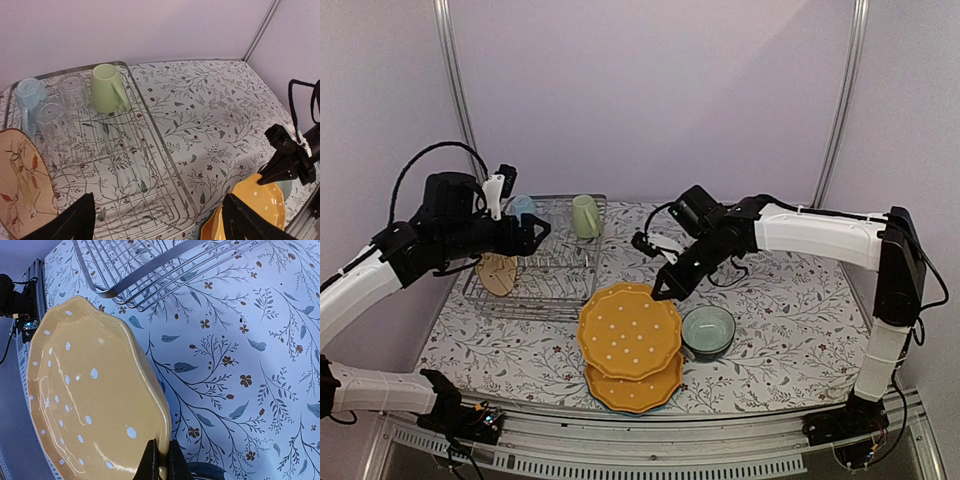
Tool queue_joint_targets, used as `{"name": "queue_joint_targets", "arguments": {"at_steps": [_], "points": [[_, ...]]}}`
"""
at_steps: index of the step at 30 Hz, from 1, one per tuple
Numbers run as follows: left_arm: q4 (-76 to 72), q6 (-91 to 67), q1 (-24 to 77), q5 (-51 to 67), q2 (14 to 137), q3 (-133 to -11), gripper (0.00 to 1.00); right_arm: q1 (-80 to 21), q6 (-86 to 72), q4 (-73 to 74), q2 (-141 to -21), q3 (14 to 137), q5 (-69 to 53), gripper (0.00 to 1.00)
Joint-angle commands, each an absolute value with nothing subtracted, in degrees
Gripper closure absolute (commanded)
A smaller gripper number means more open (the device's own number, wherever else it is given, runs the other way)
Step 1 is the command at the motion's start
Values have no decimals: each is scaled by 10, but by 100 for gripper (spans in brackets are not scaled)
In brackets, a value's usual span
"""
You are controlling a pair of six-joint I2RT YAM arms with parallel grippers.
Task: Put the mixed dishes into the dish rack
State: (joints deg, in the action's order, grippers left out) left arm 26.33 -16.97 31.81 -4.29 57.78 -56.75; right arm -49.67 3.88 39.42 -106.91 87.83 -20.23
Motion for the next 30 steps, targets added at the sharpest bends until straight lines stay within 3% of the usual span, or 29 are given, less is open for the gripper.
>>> {"name": "queue_joint_targets", "arguments": {"at_steps": [1,7,16,21,26,30], "points": [[209,-221,349,61,599,-542,12,-478,18,340,-1004,872,-268,100],[146,-287,414,127,638,-524,3,-447,4,317,-960,867,-279,100],[49,-371,464,170,694,-489,4,-430,-36,268,-907,852,-247,100],[27,-392,466,191,695,-483,20,-427,-36,256,-889,835,-223,100],[9,-402,465,207,702,-482,43,-426,-37,242,-873,813,-214,100],[-11,-413,465,219,709,-484,56,-426,-38,231,-863,796,-199,100]]}}
